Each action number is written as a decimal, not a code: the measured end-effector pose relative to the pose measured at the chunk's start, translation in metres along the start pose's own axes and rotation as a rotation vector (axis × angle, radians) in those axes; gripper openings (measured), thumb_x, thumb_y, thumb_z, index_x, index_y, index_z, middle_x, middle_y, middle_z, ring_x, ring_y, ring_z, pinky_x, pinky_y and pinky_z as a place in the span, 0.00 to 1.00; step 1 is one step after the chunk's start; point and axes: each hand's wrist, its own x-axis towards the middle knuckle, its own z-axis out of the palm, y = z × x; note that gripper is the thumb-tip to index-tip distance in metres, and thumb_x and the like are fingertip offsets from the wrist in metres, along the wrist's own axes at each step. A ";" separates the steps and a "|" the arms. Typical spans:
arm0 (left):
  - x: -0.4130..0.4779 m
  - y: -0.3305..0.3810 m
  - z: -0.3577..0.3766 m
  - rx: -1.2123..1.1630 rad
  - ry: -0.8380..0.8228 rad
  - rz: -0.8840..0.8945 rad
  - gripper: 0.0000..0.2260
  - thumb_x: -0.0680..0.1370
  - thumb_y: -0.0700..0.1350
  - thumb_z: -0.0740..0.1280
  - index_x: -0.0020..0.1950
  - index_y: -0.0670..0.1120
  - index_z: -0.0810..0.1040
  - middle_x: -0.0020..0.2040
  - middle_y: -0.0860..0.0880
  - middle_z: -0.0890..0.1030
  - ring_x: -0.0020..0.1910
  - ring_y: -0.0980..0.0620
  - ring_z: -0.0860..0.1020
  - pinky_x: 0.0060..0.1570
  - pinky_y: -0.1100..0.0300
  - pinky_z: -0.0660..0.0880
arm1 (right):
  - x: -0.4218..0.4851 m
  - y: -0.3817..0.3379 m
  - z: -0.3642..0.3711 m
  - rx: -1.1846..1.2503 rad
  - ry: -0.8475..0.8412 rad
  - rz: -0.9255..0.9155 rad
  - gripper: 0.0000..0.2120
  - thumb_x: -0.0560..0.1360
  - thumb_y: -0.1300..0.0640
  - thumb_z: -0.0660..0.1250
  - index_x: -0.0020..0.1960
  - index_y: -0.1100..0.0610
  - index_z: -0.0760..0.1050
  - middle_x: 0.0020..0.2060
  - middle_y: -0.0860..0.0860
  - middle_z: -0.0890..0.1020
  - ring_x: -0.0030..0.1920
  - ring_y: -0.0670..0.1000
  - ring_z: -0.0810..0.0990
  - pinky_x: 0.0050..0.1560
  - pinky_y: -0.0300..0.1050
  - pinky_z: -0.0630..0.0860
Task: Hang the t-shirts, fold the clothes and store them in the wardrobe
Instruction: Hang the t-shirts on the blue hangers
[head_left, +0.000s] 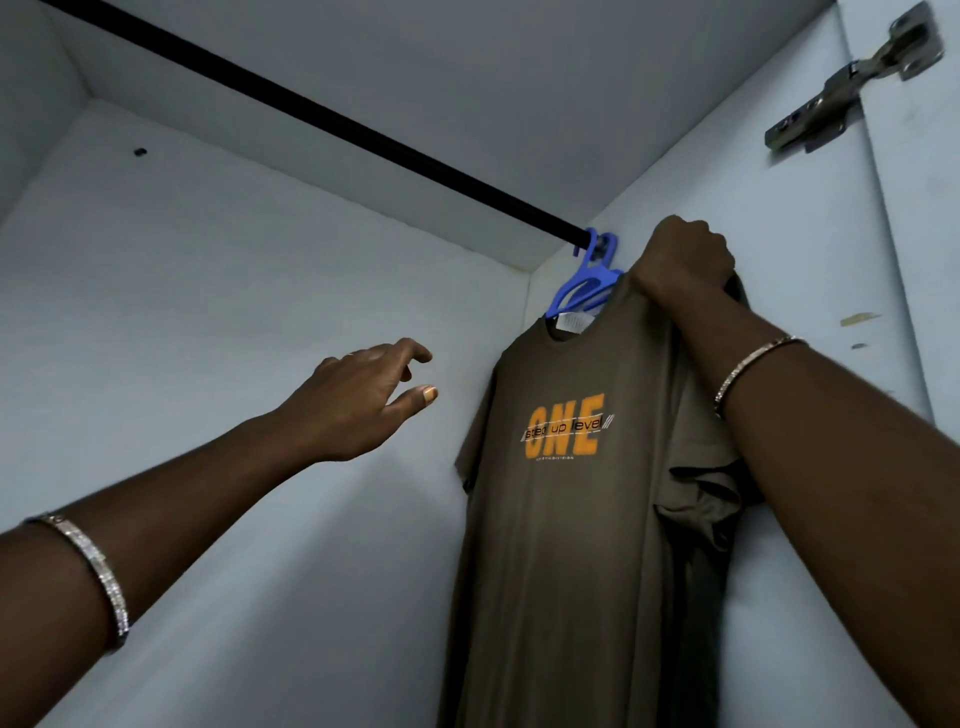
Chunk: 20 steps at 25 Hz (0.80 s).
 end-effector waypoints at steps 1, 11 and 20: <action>-0.001 0.001 0.003 0.003 -0.016 -0.005 0.20 0.81 0.60 0.56 0.71 0.55 0.66 0.63 0.53 0.77 0.61 0.55 0.75 0.63 0.48 0.70 | -0.001 0.002 -0.002 -0.023 0.011 -0.023 0.18 0.77 0.59 0.67 0.65 0.63 0.73 0.66 0.62 0.74 0.67 0.64 0.73 0.62 0.54 0.73; -0.012 0.013 0.012 0.032 -0.102 0.009 0.19 0.81 0.60 0.57 0.71 0.55 0.66 0.65 0.54 0.75 0.62 0.55 0.74 0.60 0.51 0.68 | -0.033 0.006 -0.012 -0.395 0.192 -0.202 0.11 0.77 0.63 0.67 0.59 0.62 0.76 0.57 0.60 0.76 0.60 0.61 0.74 0.55 0.54 0.71; -0.039 0.027 0.005 -0.100 -0.061 0.007 0.16 0.80 0.57 0.63 0.65 0.53 0.74 0.61 0.53 0.78 0.58 0.52 0.77 0.58 0.49 0.74 | -0.129 0.050 -0.058 -0.370 0.247 -0.182 0.12 0.67 0.73 0.66 0.49 0.66 0.77 0.52 0.64 0.76 0.56 0.65 0.72 0.54 0.59 0.68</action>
